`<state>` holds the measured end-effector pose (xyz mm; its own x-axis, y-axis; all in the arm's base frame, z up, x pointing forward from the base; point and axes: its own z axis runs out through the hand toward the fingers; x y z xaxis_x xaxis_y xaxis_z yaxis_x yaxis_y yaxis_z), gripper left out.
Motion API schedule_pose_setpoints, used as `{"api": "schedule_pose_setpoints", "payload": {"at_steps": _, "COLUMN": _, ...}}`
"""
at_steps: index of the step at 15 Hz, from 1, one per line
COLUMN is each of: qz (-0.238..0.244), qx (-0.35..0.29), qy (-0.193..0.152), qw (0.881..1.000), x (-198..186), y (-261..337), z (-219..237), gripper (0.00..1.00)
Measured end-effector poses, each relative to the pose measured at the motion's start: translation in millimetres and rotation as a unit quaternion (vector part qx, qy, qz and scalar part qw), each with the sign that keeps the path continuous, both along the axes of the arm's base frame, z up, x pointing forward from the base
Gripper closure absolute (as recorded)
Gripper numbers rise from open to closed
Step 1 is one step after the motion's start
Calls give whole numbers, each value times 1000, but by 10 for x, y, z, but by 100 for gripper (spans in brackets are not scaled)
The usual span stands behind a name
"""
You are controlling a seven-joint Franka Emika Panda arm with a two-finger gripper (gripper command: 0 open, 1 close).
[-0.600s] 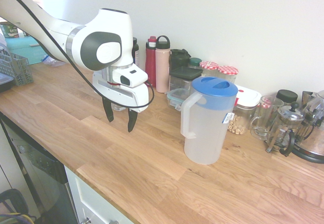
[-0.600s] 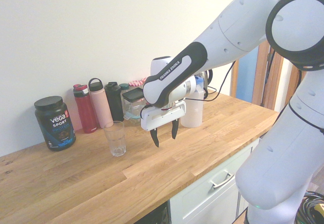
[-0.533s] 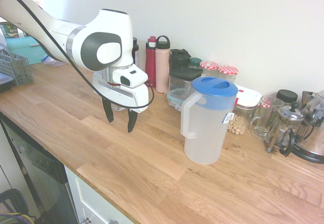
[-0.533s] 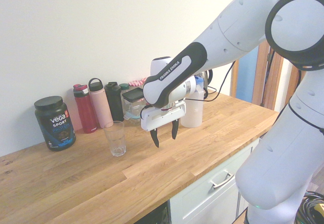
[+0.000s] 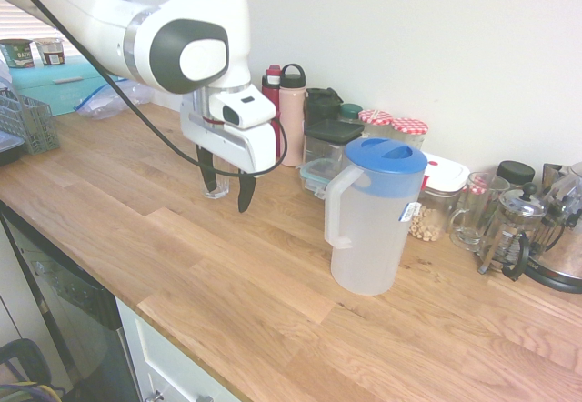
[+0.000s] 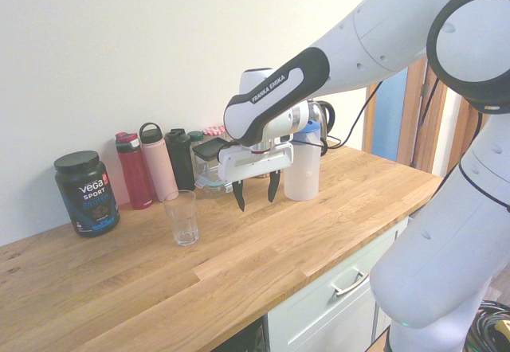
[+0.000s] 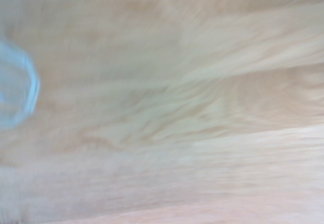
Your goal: Pour me some water
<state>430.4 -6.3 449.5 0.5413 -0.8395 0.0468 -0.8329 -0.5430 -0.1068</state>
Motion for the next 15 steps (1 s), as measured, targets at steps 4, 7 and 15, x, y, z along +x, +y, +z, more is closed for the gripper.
{"api": "schedule_pose_setpoints", "payload": {"at_steps": 4, "qz": -71, "qx": -2, "qy": 1, "qw": 997, "x": -257, "y": -399, "z": 645, "gripper": 0}}
{"api": "schedule_pose_setpoints", "payload": {"at_steps": 7, "qz": -105, "qx": -1, "qy": 9, "qw": 994, "x": -460, "y": -652, "z": 986, "gripper": 0}}
{"api": "schedule_pose_setpoints", "payload": {"at_steps": 15, "qz": -143, "qx": 6, "qy": 1, "qw": 990, "x": -458, "y": -1444, "z": 1089, "gripper": 0}}
